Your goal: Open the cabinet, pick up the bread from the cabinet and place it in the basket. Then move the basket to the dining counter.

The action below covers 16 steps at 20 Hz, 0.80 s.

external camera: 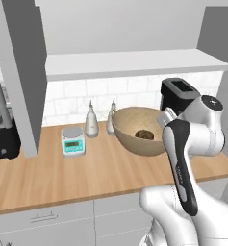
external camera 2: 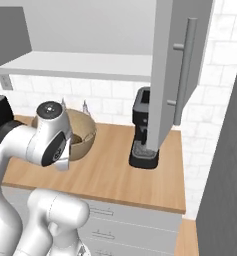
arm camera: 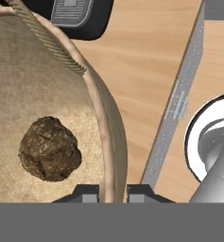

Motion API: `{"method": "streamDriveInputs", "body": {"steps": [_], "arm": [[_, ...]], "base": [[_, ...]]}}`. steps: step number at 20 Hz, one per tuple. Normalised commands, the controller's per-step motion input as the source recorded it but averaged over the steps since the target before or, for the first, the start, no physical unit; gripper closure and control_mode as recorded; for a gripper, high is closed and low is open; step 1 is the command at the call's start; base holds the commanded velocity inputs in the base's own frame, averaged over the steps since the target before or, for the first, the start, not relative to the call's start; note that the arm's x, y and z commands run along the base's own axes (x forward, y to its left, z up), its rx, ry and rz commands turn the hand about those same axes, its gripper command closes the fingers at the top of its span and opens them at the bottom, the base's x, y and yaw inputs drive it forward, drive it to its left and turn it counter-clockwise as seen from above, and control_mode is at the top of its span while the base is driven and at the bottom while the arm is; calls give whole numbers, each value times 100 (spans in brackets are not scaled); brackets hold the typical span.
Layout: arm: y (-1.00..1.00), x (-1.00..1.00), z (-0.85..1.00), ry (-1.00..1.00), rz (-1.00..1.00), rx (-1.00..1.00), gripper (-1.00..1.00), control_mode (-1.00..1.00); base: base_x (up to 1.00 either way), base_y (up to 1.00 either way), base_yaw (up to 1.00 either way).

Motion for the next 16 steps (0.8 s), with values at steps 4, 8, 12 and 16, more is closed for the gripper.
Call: {"method": "streamDriveInputs", "body": {"steps": [4,8,12,16], "arm": [[0,0,0,0,0,0,100,100],[0,0,0,0,0,0,100,100],[0,0,0,0,0,0,100,100],[0,0,0,0,0,0,100,100]], "base": [[-65,28,0],[-84,38,0],[-86,51,10],[-64,75,35]]}}
